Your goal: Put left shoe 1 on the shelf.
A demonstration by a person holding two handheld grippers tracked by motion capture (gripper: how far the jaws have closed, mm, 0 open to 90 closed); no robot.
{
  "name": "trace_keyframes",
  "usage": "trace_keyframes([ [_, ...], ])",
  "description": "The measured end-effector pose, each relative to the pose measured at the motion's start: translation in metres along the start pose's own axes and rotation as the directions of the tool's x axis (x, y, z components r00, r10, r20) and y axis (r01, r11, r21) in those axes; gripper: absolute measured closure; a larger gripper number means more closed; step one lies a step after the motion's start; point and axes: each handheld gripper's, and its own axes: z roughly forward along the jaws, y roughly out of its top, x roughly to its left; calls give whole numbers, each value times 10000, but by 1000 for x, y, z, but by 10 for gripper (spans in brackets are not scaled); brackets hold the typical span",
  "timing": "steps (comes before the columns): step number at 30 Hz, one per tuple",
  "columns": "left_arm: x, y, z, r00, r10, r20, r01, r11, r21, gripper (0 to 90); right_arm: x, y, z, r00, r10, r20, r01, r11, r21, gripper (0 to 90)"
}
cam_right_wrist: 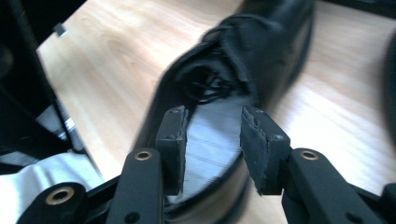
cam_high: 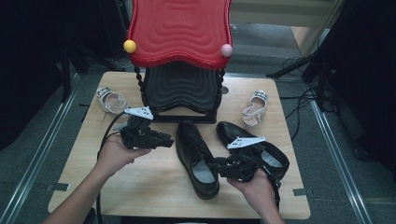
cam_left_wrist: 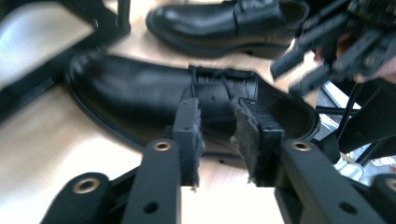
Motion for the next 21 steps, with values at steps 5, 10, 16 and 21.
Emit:
trace_keyframes([
  [5,5,19,-15,9998,55,198,-49,9995,-312,719,10,7,7,9998,72,-198,-66,9995,303,623],
  [10,9,38,-27,9995,231,213,-216,9973,-695,699,21,12,19,9994,-176,-297,194,9978,632,611],
  [16,9,57,-34,9992,410,7,-408,9963,-752,602,26,16,34,9981,-398,-473,446,9935,1048,614],
  [21,11,77,-46,9975,674,-213,-691,9933,-927,522,29,21,48,9977,-505,-456,563,9888,1379,613],
])
